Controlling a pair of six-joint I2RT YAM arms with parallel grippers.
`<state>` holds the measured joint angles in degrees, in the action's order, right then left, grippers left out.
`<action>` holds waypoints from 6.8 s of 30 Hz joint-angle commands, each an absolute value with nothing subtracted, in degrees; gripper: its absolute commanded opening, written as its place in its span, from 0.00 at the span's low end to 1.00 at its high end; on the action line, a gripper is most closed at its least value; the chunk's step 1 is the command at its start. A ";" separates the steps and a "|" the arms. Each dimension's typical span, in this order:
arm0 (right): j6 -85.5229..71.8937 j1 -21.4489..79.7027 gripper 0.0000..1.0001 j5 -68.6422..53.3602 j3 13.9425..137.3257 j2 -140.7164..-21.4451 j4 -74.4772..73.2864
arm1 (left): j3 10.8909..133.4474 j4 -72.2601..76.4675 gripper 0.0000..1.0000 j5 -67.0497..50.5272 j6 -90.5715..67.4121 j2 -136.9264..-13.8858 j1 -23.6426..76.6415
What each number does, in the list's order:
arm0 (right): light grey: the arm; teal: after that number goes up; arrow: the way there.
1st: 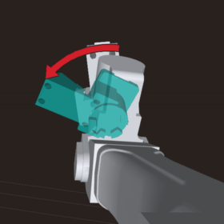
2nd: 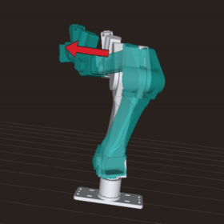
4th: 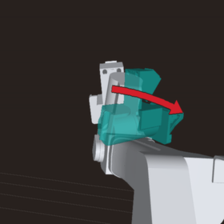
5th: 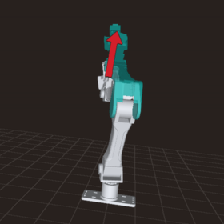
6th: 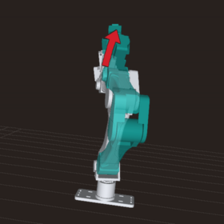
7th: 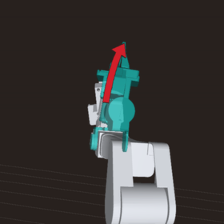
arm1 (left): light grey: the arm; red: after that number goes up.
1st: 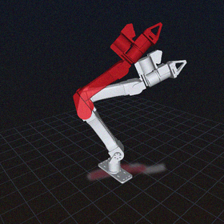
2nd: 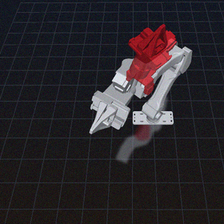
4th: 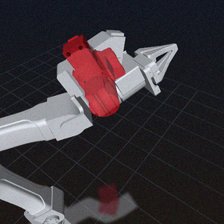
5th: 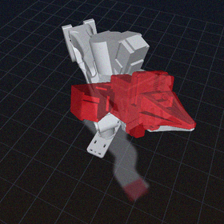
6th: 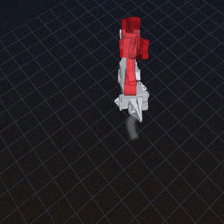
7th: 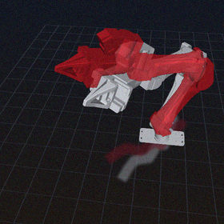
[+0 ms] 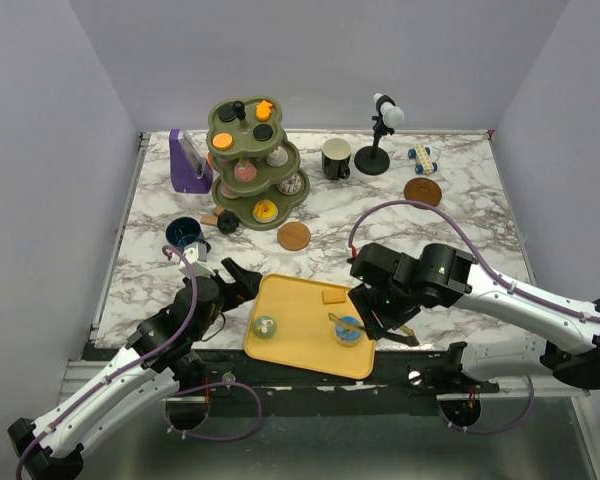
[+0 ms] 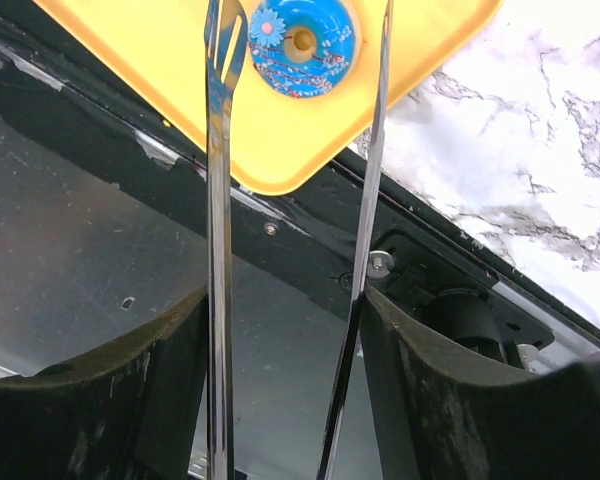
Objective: Serve the afternoon tea
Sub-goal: Pick up the desert from the tray, then place the desert on the desert table.
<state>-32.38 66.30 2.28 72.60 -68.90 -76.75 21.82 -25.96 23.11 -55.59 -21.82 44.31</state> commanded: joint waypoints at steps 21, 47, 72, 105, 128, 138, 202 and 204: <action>-35.12 69.38 0.69 0.44 63.99 -67.26 -72.22 | 21.00 -25.71 0.99 22.44 -55.72 -22.26 44.06; -35.25 69.48 0.47 13.60 74.92 -72.56 -64.20 | 23.61 -31.60 0.99 27.32 -54.61 -15.44 44.03; -25.39 46.98 0.45 13.63 77.99 -97.59 -21.08 | 25.96 -41.01 0.98 31.02 -55.11 -1.96 44.03; -24.36 41.17 0.43 12.80 84.16 -108.50 -15.82 | 25.66 -43.31 0.98 31.63 -56.27 -1.32 44.21; -24.39 41.18 0.42 11.28 89.10 -112.58 -12.67 | 25.74 -44.38 0.99 32.77 -56.95 -1.30 45.00; -23.98 41.20 0.42 14.91 83.87 -106.57 -13.02 | 25.58 -44.12 0.98 32.78 -56.94 -1.53 44.98; -22.98 38.28 0.42 10.98 88.43 -114.51 -9.50 | 25.62 -45.11 0.99 34.27 -57.52 -1.67 46.58; -22.72 38.15 0.42 10.73 90.17 -116.11 -9.56 | 25.66 -45.25 0.98 34.35 -57.48 -1.54 46.62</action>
<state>-23.90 38.33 9.65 86.96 -112.95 -11.73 24.86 -44.93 33.06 -57.49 -1.74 46.26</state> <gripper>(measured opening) 0.480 0.985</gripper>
